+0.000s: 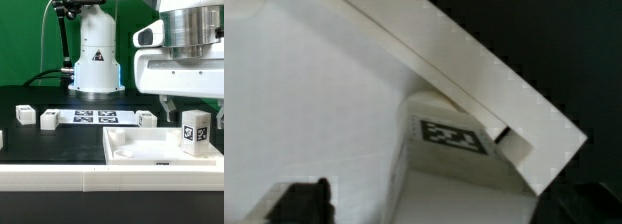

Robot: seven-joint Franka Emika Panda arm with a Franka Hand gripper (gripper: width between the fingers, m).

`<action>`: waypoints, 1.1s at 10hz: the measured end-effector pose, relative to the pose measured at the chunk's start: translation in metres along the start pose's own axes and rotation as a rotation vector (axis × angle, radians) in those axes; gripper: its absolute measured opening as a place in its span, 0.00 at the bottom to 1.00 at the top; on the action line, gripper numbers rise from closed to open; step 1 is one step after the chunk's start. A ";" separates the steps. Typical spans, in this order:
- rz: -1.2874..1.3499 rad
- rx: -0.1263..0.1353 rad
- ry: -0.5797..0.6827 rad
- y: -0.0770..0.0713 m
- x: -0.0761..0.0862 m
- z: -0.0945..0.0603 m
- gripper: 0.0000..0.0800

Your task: Assemble one leg

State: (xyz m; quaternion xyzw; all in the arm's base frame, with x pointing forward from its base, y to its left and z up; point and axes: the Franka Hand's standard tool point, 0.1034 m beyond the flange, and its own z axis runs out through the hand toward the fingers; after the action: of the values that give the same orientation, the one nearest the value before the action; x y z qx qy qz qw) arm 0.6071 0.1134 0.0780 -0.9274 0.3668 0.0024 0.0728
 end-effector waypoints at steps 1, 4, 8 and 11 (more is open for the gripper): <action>-0.107 0.000 0.000 0.001 0.002 0.001 0.81; -0.411 -0.008 0.004 -0.004 0.002 0.002 0.81; -0.690 -0.019 0.026 -0.011 -0.007 0.004 0.81; -0.798 -0.025 0.032 -0.009 -0.006 0.006 0.75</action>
Offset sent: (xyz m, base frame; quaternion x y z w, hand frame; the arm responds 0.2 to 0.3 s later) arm 0.0088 0.0118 0.0014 -0.0182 -0.0041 -0.2407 0.9704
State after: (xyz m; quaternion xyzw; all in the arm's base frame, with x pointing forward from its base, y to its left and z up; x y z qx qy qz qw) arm 0.6089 0.1244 0.0739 -0.9978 -0.0214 -0.0363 0.0511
